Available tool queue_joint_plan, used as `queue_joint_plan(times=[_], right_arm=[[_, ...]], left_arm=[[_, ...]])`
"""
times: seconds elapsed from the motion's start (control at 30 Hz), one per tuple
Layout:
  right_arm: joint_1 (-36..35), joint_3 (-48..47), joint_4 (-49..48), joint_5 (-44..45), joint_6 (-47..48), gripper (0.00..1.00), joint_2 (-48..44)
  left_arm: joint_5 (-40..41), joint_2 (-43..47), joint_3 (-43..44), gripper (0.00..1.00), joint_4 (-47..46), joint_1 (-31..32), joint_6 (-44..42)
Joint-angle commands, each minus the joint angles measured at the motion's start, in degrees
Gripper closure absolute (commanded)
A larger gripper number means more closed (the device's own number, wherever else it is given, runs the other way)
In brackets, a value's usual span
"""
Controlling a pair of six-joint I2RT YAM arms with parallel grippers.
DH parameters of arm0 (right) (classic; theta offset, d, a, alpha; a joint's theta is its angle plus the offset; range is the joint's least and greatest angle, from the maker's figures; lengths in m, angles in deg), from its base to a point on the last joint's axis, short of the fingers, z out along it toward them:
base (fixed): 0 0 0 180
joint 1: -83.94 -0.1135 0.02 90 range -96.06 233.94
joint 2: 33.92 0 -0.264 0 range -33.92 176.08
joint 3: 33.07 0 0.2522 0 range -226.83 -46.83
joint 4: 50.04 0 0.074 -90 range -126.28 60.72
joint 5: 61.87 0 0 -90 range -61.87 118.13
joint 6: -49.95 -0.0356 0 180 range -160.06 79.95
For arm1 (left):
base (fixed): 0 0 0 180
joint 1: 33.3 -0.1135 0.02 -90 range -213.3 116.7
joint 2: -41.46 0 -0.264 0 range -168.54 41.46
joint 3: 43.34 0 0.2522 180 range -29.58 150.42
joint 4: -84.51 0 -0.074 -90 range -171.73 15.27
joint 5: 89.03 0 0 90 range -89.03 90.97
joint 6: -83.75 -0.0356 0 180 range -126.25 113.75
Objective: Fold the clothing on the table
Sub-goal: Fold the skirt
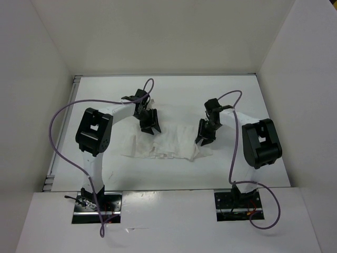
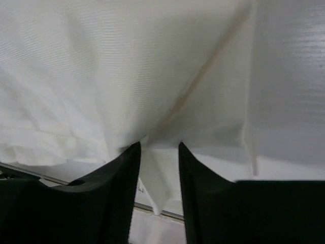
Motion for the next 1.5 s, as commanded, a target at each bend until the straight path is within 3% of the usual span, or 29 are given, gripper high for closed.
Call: queue_joint_plan(times=[0.0,0.27,0.43,0.67,0.97,1.1,1.27,1.37,1.4,1.47], right_arm=[[-0.62,-2.36,-0.86,0.99,-1.89,0.55,-7.6],[-0.62,-4.31,0.55,5.93,-1.89,0.34,-9.46],[-0.62,-4.31,0.55,11.01,-3.47,0.3,-5.76],[2.98,-3.26,-3.14,11.73,-5.85,0.29,-1.81],[3.6,1.74,-9.73,3.74,-6.38,0.27,3.37],[3.6,5.35,-15.44,-7.13,-6.99,0.27,3.38],[2.29,5.97,-16.06,-8.39,-7.52,0.3,3.91],[1.75,6.5,-16.06,-9.62,-6.91,0.44,3.91],[1.75,6.5,-16.06,-9.63,-6.9,0.69,3.91],[1.75,6.5,-15.19,-7.44,-6.9,0.99,3.91]], left_arm=[[3.65,-3.55,5.18,0.45,-0.16,-2.07,-3.49],[4.18,0.65,8.54,0.45,3.1,-4.8,-6.49],[3.65,6.63,0.99,0.45,1.96,-4.8,-6.49],[-0.13,14.18,-6.84,0.45,-0.5,-4.8,-5.35],[-1.09,19.2,-13.61,0.45,-1.2,-4.8,-5.34],[-1.62,21.05,-15.98,0.45,-1.2,-4.8,-5.34],[-1.62,20.45,-17.05,0.45,-2.26,-3.75,-5.87],[-2.76,18.69,-17.05,0.45,-3.31,-2.61,-5.87],[-3.37,17.81,-17.05,0.45,-4.01,-2.6,-5.87],[-3.38,17.19,-15.22,0.45,-3.41,-2.6,-5.87]])
